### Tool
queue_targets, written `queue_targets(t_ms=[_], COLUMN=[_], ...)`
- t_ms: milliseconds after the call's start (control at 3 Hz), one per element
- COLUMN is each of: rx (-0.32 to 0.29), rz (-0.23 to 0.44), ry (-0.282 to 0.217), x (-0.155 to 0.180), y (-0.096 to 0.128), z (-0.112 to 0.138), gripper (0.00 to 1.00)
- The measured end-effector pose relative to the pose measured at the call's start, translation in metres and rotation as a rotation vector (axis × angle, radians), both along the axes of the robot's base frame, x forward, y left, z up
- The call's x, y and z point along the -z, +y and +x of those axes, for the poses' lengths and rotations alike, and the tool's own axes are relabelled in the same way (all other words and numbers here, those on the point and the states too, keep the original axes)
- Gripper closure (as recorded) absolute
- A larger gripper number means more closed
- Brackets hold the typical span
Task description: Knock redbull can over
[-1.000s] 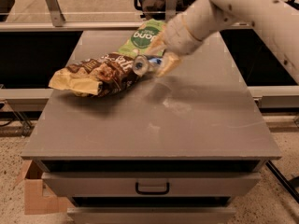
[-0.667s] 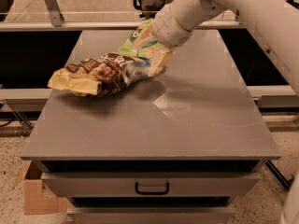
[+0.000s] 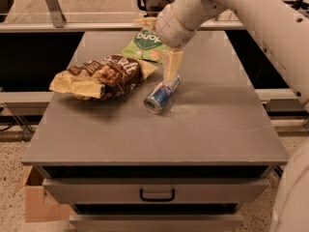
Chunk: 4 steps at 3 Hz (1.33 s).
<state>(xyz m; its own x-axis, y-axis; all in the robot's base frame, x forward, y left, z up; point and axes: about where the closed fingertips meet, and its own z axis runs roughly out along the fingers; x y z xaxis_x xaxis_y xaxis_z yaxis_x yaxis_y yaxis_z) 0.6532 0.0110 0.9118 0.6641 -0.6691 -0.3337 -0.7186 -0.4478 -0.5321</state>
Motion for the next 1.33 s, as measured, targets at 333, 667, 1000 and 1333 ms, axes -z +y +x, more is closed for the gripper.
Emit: queue_targets(t_ms=[333,667,1000,1333], rx=[0.071,0.169,0.255,0.293], rz=[0.128,0.316,0.469,0.509], ry=[0.014,-0.016,-0.096,-0.139], x=[0.006,-0.003,-0.022,-0.033], y=[-0.012,-0.034,-0.047,-0.051], z=[0.009,0.017,0.033,0.044], gripper=[0.00,0.00,0.00,0.00])
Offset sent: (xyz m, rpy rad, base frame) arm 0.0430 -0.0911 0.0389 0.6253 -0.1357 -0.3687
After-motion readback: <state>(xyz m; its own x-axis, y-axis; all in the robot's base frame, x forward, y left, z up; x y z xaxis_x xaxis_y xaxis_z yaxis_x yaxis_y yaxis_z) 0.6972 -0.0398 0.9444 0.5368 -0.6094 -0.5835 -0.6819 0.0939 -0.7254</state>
